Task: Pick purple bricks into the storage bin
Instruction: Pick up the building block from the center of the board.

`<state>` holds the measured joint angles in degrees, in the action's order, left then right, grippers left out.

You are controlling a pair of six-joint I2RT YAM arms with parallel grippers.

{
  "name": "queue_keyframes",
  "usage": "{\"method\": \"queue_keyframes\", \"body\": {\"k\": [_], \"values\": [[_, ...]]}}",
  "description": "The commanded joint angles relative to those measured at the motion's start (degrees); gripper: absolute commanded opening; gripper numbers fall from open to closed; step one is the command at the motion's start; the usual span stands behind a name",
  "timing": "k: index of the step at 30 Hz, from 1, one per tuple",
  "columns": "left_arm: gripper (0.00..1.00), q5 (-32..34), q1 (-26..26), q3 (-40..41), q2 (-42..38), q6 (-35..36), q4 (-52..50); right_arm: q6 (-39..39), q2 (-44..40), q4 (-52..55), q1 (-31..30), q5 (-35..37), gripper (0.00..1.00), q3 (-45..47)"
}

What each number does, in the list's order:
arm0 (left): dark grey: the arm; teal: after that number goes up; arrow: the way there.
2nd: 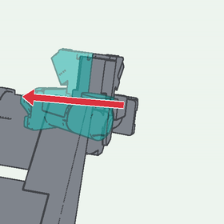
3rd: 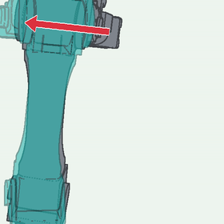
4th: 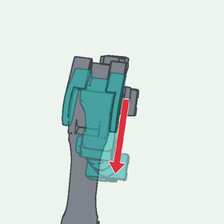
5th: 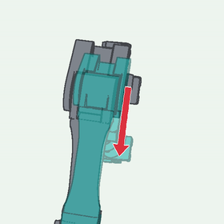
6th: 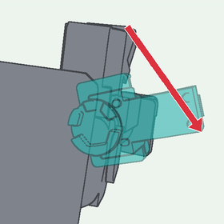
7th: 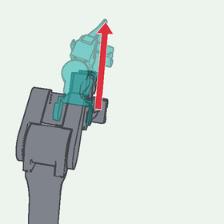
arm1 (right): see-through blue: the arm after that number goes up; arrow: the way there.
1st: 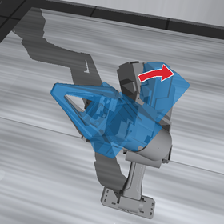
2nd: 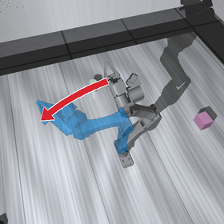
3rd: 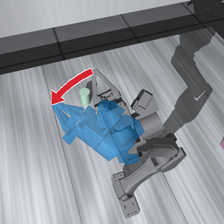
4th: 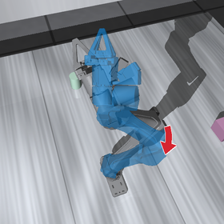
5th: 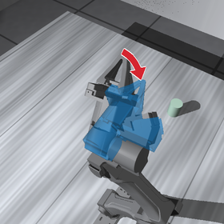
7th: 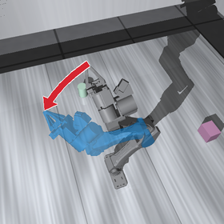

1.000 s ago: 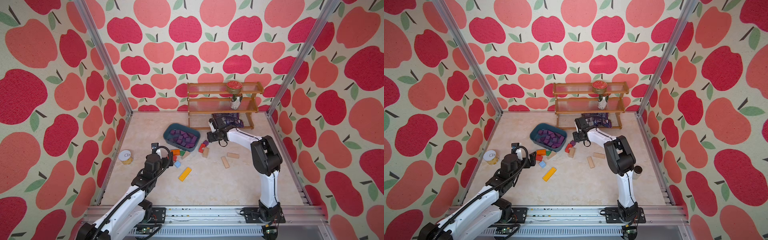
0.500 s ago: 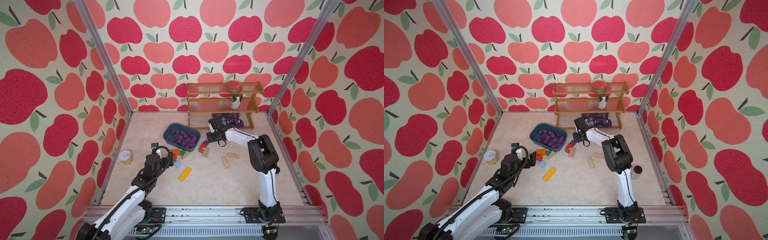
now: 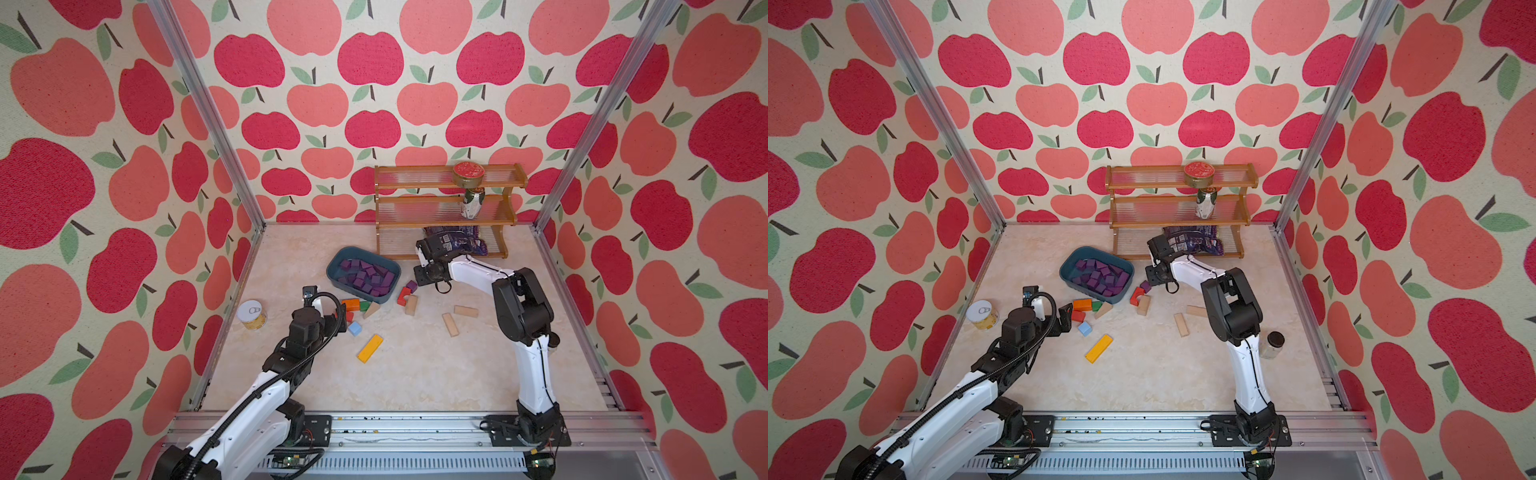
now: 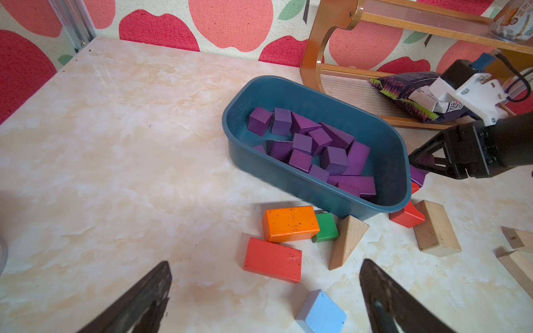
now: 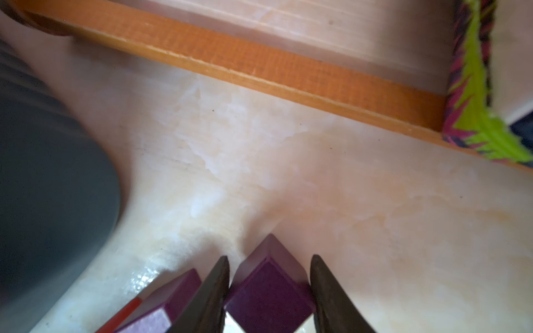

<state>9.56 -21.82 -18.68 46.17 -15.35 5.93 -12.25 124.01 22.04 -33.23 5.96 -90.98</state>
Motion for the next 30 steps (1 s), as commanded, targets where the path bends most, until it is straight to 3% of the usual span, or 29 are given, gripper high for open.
{"method": "queue_keyframes", "body": {"k": [1,16,25,30], "values": [[0.99,-0.1,0.3,0.2,0.6,0.8,0.1,0.0,1.1,1.5,0.4,-0.3,0.46,-1.6],[0.99,-0.1,0.3,0.1,0.8,0.6,0.1,-0.3,0.4,2.1,0.4,0.6,0.41,-1.2],[0.99,0.0,0.3,0.1,0.8,0.6,0.0,-0.2,-0.7,1.9,0.4,1.1,0.54,0.0],[0.99,0.0,0.3,0.1,0.9,0.6,0.0,1.8,-2.1,0.5,0.5,0.5,0.55,2.1]]}}
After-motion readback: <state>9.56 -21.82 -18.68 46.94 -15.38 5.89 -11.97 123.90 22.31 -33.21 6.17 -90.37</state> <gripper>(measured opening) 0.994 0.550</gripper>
